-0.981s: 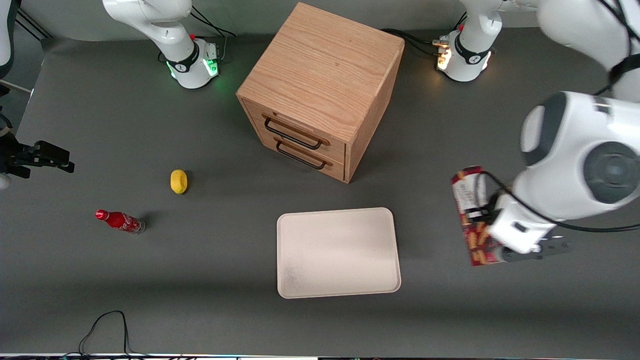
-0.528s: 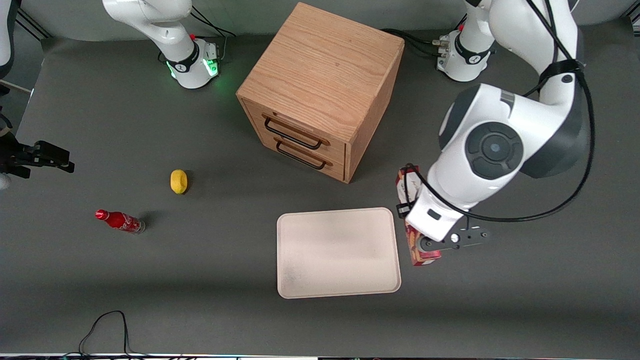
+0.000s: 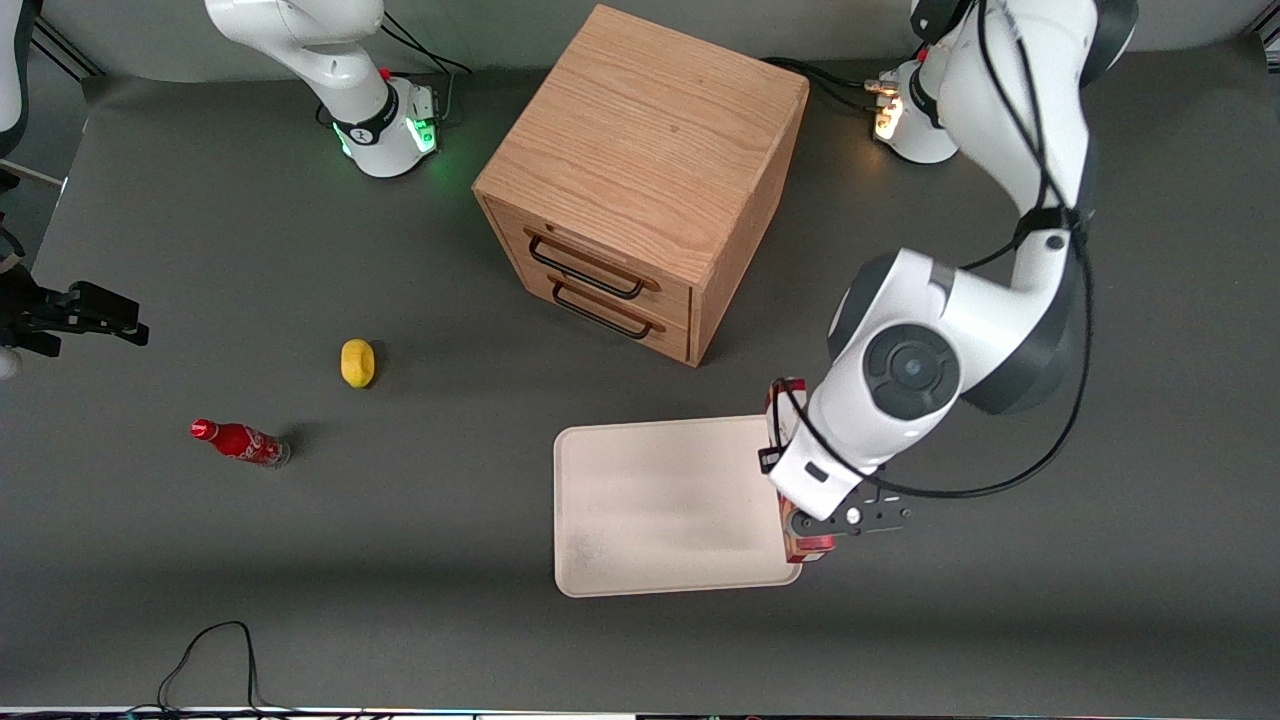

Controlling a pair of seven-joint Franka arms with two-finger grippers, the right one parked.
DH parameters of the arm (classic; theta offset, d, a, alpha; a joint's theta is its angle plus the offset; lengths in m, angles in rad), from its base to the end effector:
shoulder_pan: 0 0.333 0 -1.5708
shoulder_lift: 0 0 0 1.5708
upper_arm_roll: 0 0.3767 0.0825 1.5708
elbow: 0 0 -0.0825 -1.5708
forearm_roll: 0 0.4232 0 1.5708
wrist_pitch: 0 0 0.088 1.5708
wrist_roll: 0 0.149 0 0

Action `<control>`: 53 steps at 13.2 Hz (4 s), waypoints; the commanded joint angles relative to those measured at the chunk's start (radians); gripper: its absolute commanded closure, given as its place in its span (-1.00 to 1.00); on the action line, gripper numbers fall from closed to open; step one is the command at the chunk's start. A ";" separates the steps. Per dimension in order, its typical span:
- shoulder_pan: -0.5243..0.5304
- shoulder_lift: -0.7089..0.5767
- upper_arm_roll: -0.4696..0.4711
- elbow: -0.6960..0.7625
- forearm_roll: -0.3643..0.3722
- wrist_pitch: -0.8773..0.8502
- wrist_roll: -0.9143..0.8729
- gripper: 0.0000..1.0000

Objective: Place red cookie box on tray

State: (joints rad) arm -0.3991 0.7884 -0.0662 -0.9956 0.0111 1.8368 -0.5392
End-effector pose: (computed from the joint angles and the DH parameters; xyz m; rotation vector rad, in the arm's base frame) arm 0.7705 -0.3639 0.3878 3.0806 0.1419 0.0470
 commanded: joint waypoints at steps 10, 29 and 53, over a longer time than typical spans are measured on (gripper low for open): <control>0.000 0.137 0.003 -0.084 0.007 0.226 -0.016 1.00; 0.016 -0.110 0.005 -0.081 0.013 -0.175 -0.031 -1.00; 0.404 -0.781 0.016 -0.675 0.020 -0.122 0.541 -1.00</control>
State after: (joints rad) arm 0.0088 0.0664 -0.0498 -1.6228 0.0385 1.6916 0.0216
